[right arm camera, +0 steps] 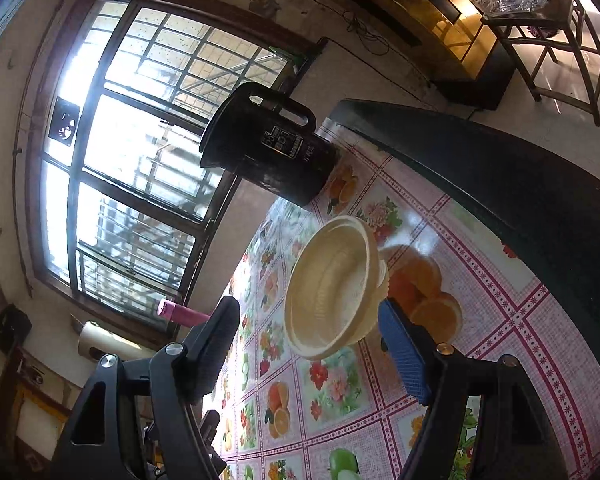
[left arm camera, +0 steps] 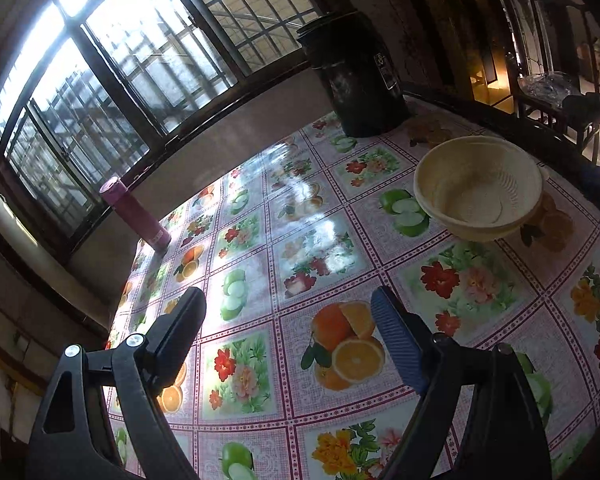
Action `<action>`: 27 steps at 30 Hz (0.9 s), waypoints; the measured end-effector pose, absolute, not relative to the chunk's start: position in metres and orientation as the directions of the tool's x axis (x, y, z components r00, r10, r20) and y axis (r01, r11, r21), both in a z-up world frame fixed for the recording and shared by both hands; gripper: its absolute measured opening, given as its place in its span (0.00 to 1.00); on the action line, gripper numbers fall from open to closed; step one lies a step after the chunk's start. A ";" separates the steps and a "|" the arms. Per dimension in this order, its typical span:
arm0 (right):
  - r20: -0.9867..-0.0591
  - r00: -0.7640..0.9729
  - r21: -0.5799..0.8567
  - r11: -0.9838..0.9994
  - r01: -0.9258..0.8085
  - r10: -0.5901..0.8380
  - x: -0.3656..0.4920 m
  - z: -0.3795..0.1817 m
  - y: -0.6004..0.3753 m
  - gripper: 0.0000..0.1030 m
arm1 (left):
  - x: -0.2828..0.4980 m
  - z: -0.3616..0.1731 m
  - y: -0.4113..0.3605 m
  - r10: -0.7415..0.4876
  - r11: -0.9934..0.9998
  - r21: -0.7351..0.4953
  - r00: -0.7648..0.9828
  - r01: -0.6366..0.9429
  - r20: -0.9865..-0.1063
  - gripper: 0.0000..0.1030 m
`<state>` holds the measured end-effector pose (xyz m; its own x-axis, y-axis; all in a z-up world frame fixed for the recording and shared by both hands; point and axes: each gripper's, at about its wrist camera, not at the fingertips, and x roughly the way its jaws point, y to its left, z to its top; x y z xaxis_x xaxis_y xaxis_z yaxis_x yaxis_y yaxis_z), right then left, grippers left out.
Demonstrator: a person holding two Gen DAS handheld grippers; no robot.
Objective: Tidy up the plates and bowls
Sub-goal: 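Move both open grippers toward the cream plastic colander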
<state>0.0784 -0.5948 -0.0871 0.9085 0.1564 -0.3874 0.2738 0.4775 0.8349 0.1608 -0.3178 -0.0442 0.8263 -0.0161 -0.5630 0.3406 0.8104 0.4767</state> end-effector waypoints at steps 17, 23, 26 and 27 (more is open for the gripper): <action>-0.428 0.889 0.828 0.465 0.314 0.162 0.118 -0.109 -0.619 0.72 | 0.207 -0.063 -0.367 -0.024 0.804 0.465 0.802 0.370 -0.597 0.83; -0.443 0.885 0.798 0.513 0.316 0.144 0.127 -0.110 -0.614 0.72 | 0.215 -0.069 -0.377 -0.035 0.809 0.446 0.790 0.382 -0.612 0.83; -0.449 0.884 0.782 0.537 0.318 0.130 0.132 -0.108 -0.612 0.72 | 0.218 -0.072 -0.382 -0.042 0.809 0.440 0.786 0.389 -0.616 0.83; -0.451 0.884 0.775 0.545 0.320 0.123 0.134 -0.108 -0.612 0.72 | 0.219 -0.072 -0.383 -0.045 0.810 0.437 0.785 0.390 -0.617 0.83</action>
<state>0.1338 -0.6122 -0.1081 0.8839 0.1234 -0.4511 0.3195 0.5449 0.7753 0.2187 -0.3828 -0.0718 0.7854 -0.0451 -0.6173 0.3901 0.8105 0.4370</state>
